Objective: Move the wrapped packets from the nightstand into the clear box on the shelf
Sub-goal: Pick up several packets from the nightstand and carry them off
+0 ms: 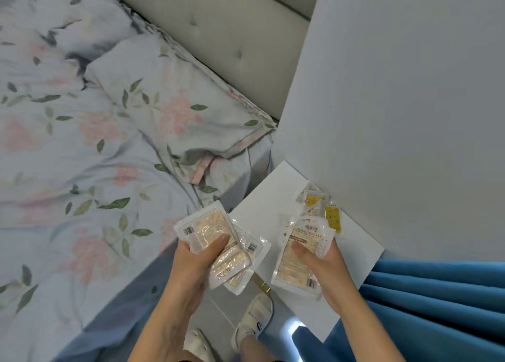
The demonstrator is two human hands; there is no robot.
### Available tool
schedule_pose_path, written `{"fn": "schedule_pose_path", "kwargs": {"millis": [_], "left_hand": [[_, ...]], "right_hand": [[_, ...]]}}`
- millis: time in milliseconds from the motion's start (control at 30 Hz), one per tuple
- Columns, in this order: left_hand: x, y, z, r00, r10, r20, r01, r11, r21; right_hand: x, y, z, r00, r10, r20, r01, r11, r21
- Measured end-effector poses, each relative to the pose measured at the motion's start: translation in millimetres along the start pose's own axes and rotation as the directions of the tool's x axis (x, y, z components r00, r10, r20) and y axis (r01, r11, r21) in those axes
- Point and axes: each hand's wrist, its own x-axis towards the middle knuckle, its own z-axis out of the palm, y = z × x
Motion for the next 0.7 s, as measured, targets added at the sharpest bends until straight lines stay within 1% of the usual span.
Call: {"fn": "schedule_pose_path", "kwargs": {"millis": [167,233,333,467,567,700], "left_hand": [[-84.0,43.4,-69.1,0.986,0.049,-0.162,-0.064,0.994,-0.094],[-117.9,53.1,-107.2,0.976,0.068,-0.209,-0.098,0.985,-0.140],[-175.1,62.1,-174.2,0.946,0.117,-0.304,-0.185,0.961,-0.206],[-260.8,61.6,-274.4,0.891,0.159,-0.425,-0.296,0.914,-0.279],[-328.4,51.3,-351.3,0.837,0.147,-0.527,-0.367,0.865,-0.342],[-420.8,28.8,-442.2,0.725,0.123,-0.678,-0.497,0.775,-0.391]], "right_hand": [[-73.1,-48.5,78.8,0.988,-0.118,0.101,0.127,0.988,-0.086],[-106.1,-60.0,119.3,0.972,-0.158,0.175,0.178,0.978,-0.108],[-162.5,-61.9,186.8,0.938,-0.163,0.306,0.220,0.962,-0.162],[-247.2,-35.3,287.5,0.864,-0.149,0.481,0.272,0.942,-0.197],[-309.5,-3.8,363.0,0.799,-0.141,0.584,0.320,0.923,-0.214],[-381.2,41.6,451.3,0.704,-0.069,0.707,0.335,0.910,-0.245]]}}
